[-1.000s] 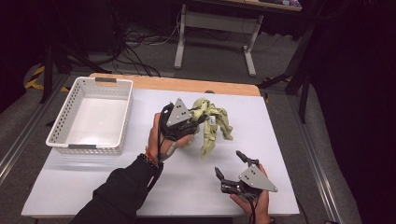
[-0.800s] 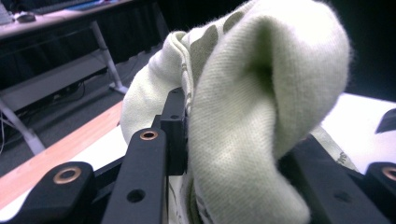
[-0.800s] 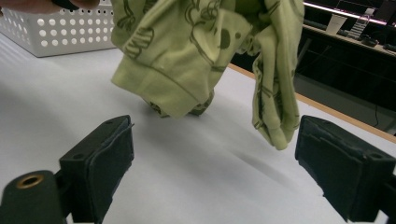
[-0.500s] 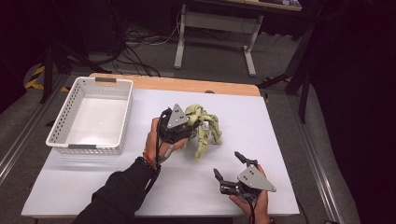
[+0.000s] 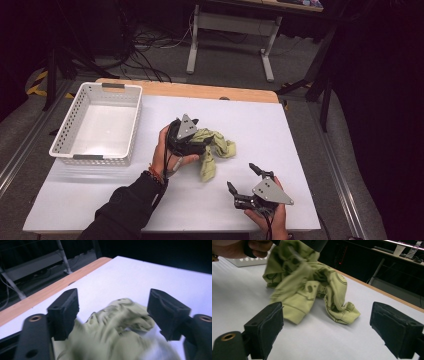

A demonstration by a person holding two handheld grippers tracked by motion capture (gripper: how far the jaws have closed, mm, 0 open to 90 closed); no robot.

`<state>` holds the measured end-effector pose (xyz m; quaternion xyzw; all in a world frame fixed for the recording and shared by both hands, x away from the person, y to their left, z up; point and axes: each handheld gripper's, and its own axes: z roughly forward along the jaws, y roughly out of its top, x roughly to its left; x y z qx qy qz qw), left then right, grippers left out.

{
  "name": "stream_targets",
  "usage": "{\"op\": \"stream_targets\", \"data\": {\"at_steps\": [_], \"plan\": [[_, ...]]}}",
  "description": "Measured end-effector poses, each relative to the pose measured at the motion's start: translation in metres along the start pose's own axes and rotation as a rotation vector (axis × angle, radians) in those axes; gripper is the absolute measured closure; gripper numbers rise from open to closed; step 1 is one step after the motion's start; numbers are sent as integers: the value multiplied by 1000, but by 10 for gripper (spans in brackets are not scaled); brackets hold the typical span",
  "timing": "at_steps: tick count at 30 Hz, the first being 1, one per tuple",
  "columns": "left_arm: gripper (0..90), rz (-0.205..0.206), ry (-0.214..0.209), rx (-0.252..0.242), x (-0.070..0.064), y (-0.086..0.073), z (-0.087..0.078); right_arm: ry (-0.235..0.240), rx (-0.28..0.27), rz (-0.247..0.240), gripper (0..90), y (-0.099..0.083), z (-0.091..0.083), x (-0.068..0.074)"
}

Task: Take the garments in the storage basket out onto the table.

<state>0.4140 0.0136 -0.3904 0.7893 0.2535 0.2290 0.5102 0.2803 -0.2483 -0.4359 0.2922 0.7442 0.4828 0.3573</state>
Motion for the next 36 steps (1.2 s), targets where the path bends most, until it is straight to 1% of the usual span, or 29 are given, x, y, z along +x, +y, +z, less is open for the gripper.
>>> {"op": "stream_targets", "data": {"at_steps": [1,2,3,6,9,10,11,12,14,15,19,21,25,27,29,30,32,36], "plan": [[236,5,-10,1,0,-1,-1,1,0,-4,127,0,0,0],[227,12,-8,-6,0,-1,-2,2,2,-5,127,0,1,1],[217,12,-10,-9,-1,-2,-3,4,2,-6,127,0,1,1],[206,34,-5,-14,-1,-2,-8,4,4,-5,127,0,1,1],[197,41,-14,-18,-1,-3,-12,7,3,-6,127,0,2,1],[193,45,-24,-24,-1,-4,-14,8,4,-7,127,0,2,1],[186,44,-24,-26,-1,-4,-16,9,4,-7,127,0,2,1],[186,55,-17,-27,-1,-4,-18,10,4,-7,127,0,2,2],[183,65,-23,-35,-2,-5,-22,9,3,-9,127,0,2,2],[182,70,-19,-34,-3,-6,-23,9,3,-8,127,0,2,2],[182,111,0,-36,-6,-9,-29,11,3,-11,127,0,2,2],[188,132,16,-36,-8,-10,-32,12,4,-13,127,0,2,2],[187,137,17,-44,-9,-13,-36,13,2,-18,127,1,2,3],[186,132,11,-55,-10,-16,-39,13,-2,-20,127,1,2,3],[183,130,8,-57,-10,-18,-40,14,-2,-22,127,1,2,3],[180,137,7,-55,-10,-20,-41,13,-1,-22,127,1,2,3],[171,128,5,-56,-10,-25,-43,7,-7,-16,129,1,2,3],[164,134,5,-56,-10,-31,-49,8,-5,-23,129,1,2,4]]}}
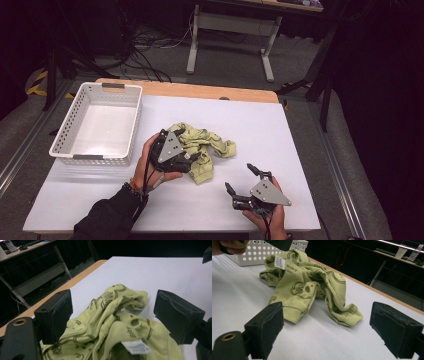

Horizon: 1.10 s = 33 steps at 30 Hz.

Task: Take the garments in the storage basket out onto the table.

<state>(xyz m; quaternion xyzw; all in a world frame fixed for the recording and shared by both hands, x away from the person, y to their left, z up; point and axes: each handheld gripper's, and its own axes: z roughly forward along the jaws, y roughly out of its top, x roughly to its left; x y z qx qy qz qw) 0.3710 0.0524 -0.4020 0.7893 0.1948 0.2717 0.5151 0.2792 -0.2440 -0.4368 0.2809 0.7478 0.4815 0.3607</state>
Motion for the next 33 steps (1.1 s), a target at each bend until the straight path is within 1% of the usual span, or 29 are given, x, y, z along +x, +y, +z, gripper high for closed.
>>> {"op": "stream_targets", "data": {"at_steps": [1,3,6,7,9,10,14,16,17,18,21,26,29,31,32,33], "plan": [[162,6,-4,4,-1,-2,-2,0,0,-1,129,0,0,0],[162,20,2,13,-3,-3,-5,0,-2,5,129,0,-1,0],[160,25,-2,11,-5,-5,-10,-1,2,7,128,-1,-1,-2],[159,37,-4,13,-5,-6,-12,-1,1,9,128,-1,-1,-2],[156,38,-5,11,-6,-7,-14,-2,3,8,128,-1,-1,-1],[156,31,-6,8,-7,-8,-15,-2,3,8,128,-1,-1,-1],[153,47,-5,12,-9,-10,-21,-3,6,6,128,-2,-1,0],[147,49,-8,10,-8,-11,-24,-2,7,5,129,-2,0,0],[147,31,-11,6,-8,-13,-25,-1,6,4,128,-2,0,0],[147,25,-17,8,-8,-15,-27,0,6,4,128,-2,-1,0],[145,32,-19,18,-9,-20,-32,2,3,-1,128,-1,-1,0],[145,46,-13,25,-11,-24,-39,2,2,-5,128,-1,-2,0],[144,35,-27,21,-11,-26,-42,4,1,-9,127,-1,-2,1],[142,39,-25,25,-12,-27,-45,7,3,-10,126,-1,-1,1],[142,31,-28,20,-12,-27,-46,8,3,-12,126,-1,-1,1],[142,39,-26,25,-12,-28,-47,10,4,-11,126,-1,-1,1]]}}
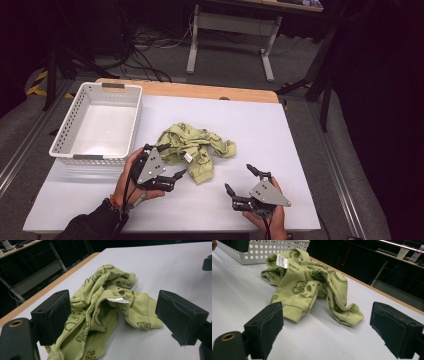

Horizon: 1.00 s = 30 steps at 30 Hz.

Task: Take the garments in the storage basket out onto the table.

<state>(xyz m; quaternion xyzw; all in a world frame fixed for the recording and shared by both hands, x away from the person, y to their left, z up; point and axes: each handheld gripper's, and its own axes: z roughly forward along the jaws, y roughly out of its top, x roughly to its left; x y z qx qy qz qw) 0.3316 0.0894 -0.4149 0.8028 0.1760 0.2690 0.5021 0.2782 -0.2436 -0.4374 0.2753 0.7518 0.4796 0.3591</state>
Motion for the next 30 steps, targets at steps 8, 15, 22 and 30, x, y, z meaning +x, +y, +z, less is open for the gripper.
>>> {"op": "stream_targets", "data": {"at_steps": [8,15,22,30], "plan": [[138,8,11,6,1,-5,-10,5,-2,4,126,0,0,0],[131,9,15,9,4,-10,-21,5,-3,2,126,0,0,1],[125,14,35,16,4,-16,-29,7,-4,1,126,0,0,1],[111,38,62,48,5,-26,-37,12,-4,-2,126,0,1,2]]}}
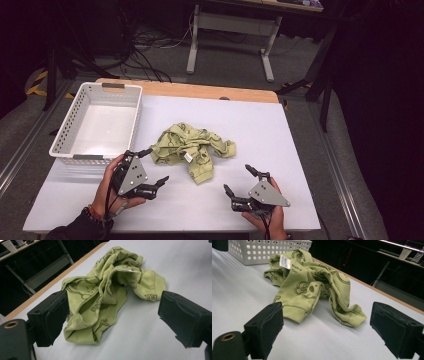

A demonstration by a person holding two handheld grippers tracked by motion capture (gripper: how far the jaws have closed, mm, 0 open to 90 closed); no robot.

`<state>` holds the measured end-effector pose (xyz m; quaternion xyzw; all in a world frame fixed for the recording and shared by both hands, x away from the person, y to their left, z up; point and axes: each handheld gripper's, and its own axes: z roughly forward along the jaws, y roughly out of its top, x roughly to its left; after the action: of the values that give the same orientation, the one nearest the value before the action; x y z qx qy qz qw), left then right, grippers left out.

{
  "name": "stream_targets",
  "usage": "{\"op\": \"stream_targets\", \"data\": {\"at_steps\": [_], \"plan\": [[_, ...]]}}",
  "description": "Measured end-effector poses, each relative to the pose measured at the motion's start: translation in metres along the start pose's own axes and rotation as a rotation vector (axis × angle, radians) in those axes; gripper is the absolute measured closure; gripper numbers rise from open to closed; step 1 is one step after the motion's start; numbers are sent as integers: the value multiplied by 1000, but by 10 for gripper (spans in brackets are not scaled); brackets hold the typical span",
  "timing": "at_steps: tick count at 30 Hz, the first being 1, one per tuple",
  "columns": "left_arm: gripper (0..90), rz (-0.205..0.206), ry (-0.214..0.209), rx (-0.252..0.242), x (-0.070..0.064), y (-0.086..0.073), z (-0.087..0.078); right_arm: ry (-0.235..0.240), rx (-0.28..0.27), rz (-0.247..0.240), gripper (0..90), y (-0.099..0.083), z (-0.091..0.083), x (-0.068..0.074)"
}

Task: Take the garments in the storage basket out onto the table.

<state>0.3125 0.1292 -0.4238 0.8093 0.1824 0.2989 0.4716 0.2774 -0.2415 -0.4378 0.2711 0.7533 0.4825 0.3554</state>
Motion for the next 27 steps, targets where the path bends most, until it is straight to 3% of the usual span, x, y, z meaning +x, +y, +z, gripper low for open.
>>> {"op": "stream_targets", "data": {"at_steps": [18,27], "plan": [[113,-4,34,30,3,-19,-19,1,6,-4,123,-1,-3,1],[113,-26,46,52,2,-31,-26,1,8,-8,123,-1,-4,1]]}}
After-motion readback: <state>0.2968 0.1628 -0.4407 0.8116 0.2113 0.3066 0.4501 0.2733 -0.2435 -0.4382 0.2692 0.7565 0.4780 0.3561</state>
